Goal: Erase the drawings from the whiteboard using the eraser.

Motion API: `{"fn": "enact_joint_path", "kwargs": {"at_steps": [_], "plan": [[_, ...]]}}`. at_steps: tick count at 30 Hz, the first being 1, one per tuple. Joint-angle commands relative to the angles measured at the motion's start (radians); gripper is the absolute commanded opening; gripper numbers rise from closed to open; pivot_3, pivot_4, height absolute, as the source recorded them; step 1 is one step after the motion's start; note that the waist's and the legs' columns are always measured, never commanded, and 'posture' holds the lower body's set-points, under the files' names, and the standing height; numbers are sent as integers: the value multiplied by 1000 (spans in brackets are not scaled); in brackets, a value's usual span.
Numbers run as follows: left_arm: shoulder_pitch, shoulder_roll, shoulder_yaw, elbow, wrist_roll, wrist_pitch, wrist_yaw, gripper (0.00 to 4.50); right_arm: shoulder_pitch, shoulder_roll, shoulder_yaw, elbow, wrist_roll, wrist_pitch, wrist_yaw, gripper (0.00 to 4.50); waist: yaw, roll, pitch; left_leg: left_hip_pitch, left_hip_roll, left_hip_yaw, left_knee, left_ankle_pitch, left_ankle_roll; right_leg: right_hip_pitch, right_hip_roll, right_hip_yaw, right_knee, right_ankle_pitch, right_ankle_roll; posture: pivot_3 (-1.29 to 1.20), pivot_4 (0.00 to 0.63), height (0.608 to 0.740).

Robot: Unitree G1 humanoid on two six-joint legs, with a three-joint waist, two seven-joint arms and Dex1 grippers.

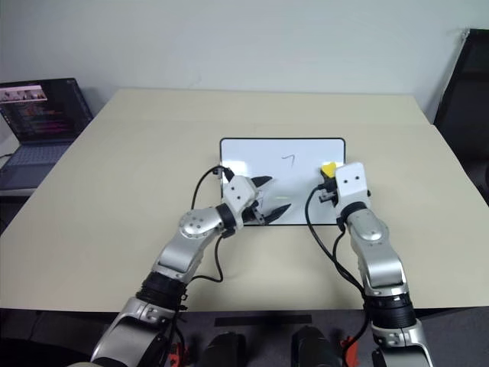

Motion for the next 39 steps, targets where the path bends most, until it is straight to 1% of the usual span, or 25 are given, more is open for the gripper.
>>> {"fn": "enact_joint_path", "kwargs": {"at_steps": [1,5,7,10,12,15,21,26,32,35,39], "plan": [[3,-7,3,-50,-7,-16,-1,4500,51,-19,-21,-60,13,64,25,962,0,0,0,0,0,0,0,0,0,0,0,0,0,0,0,0,150,740],[7,-12,4,-52,-7,-19,2,4500,161,-35,-47,-118,65,158,75,962,0,0,0,1,0,0,1,0,0,1,0,0,1,0,0,0,150,740],[9,-12,2,-53,-7,-19,1,4500,214,-62,-48,-159,65,175,94,962,0,-1,0,2,0,0,1,0,0,2,0,0,1,0,0,0,150,740],[11,-14,1,-53,-6,-19,-1,4500,252,-86,-55,-195,65,191,109,962,-2,-1,0,3,0,0,2,0,0,3,0,1,1,1,1,0,150,740],[11,-13,1,-51,-7,-23,-5,4500,254,-100,-63,-203,61,184,113,962,-3,-1,0,3,0,1,2,0,0,3,0,1,1,2,1,0,150,740],[8,-12,2,-48,-7,-25,-8,4500,188,-84,-67,-176,63,141,101,962,-4,-1,0,3,0,0,3,1,1,3,0,1,1,3,1,0,150,740],[9,-17,-1,-46,-6,-31,-12,4500,43,-41,-9,-60,32,-80,99,962,-4,0,0,2,0,1,2,1,1,2,1,1,0,3,1,0,150,740],[17,-13,3,-55,-2,-30,-11,4500,-5,-23,0,14,23,-122,87,962,0,-1,0,-1,0,0,0,1,1,1,1,1,-3,3,0,0,150,740],[39,-7,6,-92,-5,-15,-7,4500,40,-59,-1,22,-16,-35,87,962,0,0,0,0,0,0,1,1,1,1,0,1,-1,3,0,0,150,740],[49,-8,5,-107,-6,-6,-3,4500,89,-83,-3,-29,-6,6,115,962,2,0,0,1,0,0,1,1,1,2,0,0,-1,3,0,0,150,740],[54,-7,8,-115,-8,0,-1,4500,196,-108,6,-134,16,61,153,962,1,-1,0,1,0,0,2,1,1,2,0,1,-1,3,1,0,150,740]]}}
